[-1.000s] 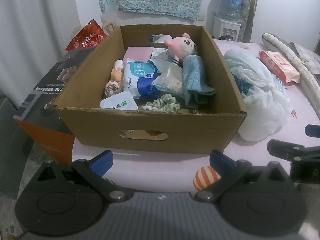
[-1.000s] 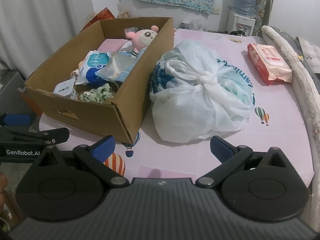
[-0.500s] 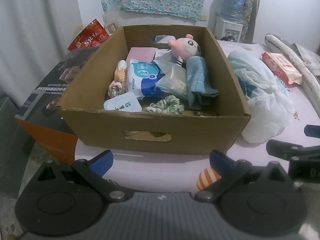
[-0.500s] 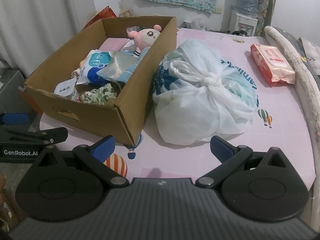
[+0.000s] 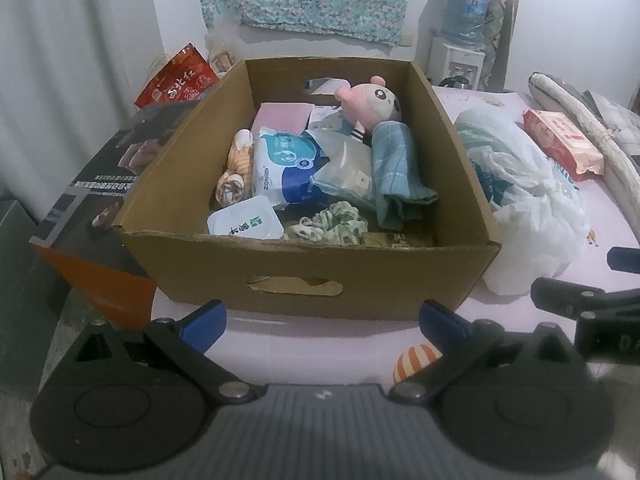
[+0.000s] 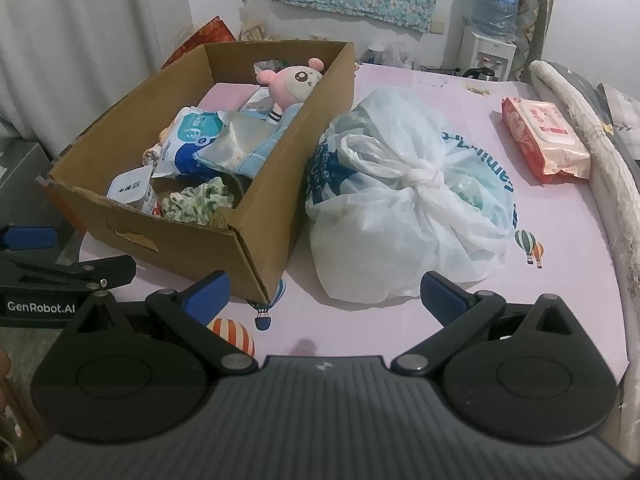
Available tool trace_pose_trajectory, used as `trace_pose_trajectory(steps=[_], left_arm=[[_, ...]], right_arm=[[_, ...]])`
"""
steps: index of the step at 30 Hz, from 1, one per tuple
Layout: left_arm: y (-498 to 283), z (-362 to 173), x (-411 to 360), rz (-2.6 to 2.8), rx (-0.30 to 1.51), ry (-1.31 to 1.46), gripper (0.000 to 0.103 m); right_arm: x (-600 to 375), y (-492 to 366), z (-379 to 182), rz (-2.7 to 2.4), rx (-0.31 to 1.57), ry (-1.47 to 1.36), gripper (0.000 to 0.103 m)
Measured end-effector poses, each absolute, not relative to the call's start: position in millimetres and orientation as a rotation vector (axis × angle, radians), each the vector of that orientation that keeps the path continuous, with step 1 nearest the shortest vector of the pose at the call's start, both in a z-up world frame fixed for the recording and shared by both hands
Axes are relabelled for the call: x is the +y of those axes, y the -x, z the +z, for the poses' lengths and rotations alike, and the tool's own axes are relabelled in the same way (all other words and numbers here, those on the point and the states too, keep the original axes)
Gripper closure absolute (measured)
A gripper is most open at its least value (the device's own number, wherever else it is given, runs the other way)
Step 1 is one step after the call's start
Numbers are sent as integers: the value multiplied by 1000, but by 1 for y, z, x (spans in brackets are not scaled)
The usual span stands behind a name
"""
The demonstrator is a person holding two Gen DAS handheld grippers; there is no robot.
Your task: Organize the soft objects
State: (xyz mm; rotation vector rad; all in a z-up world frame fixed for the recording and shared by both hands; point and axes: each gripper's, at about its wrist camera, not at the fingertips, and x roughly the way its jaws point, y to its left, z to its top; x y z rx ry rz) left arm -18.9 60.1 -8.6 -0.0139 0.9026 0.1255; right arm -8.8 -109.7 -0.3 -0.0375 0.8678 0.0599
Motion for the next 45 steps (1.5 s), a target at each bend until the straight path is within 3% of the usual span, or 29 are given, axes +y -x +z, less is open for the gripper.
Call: trace_pose_trajectory(steps=[45], left_arm=[[17, -4, 53, 115, 899, -3, 0]], right_arm=[[-120, 9, 3, 44, 856, 23, 1]])
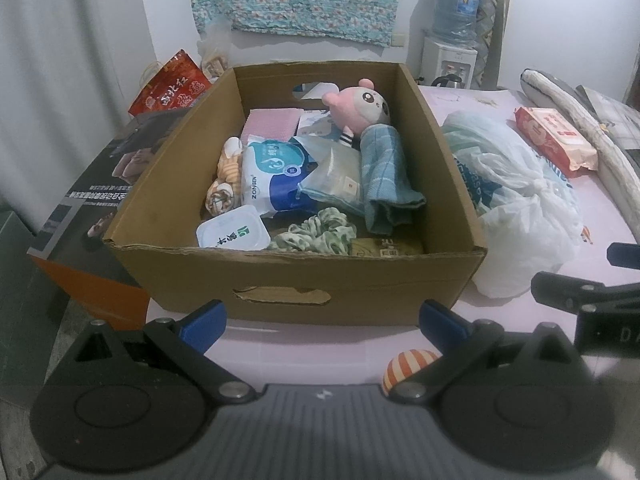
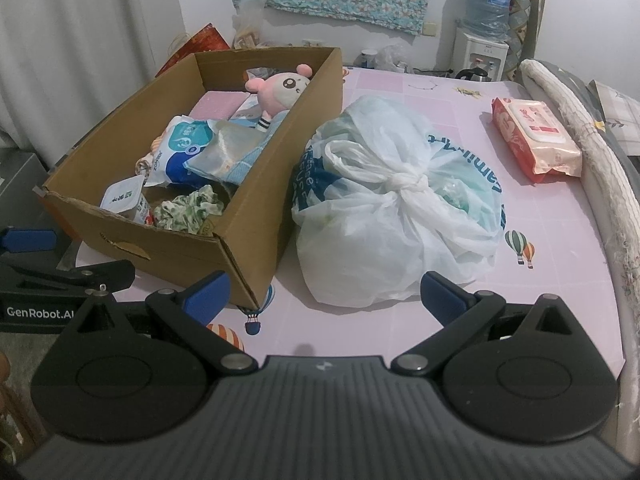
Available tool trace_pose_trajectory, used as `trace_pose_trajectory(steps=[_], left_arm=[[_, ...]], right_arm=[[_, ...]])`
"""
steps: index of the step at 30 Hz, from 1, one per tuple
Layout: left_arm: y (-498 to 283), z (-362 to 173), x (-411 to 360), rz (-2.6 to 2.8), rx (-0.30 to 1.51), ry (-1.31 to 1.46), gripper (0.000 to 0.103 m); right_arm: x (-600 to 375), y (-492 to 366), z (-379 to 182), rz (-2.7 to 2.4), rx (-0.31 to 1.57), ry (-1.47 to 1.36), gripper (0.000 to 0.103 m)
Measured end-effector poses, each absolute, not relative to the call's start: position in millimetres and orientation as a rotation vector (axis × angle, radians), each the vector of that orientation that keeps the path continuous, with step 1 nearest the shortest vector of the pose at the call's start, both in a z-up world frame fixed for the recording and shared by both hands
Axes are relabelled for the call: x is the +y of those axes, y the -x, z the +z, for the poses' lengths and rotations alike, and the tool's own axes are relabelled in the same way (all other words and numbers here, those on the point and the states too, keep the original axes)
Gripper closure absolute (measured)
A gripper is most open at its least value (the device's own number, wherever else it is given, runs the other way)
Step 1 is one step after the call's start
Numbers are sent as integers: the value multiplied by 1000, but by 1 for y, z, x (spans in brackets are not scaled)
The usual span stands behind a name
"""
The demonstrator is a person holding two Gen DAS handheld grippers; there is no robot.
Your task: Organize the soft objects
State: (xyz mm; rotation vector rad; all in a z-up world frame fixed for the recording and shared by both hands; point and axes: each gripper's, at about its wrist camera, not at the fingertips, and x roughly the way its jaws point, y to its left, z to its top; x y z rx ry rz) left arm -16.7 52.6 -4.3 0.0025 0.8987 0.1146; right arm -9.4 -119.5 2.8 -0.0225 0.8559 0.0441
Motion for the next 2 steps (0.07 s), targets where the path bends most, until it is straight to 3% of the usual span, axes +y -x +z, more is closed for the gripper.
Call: trace_pose_trajectory(steps=[2], left_arm=[[16, -5, 52, 115, 900, -1, 0]], right_arm=[[-120, 9, 3, 44, 856, 22, 1]])
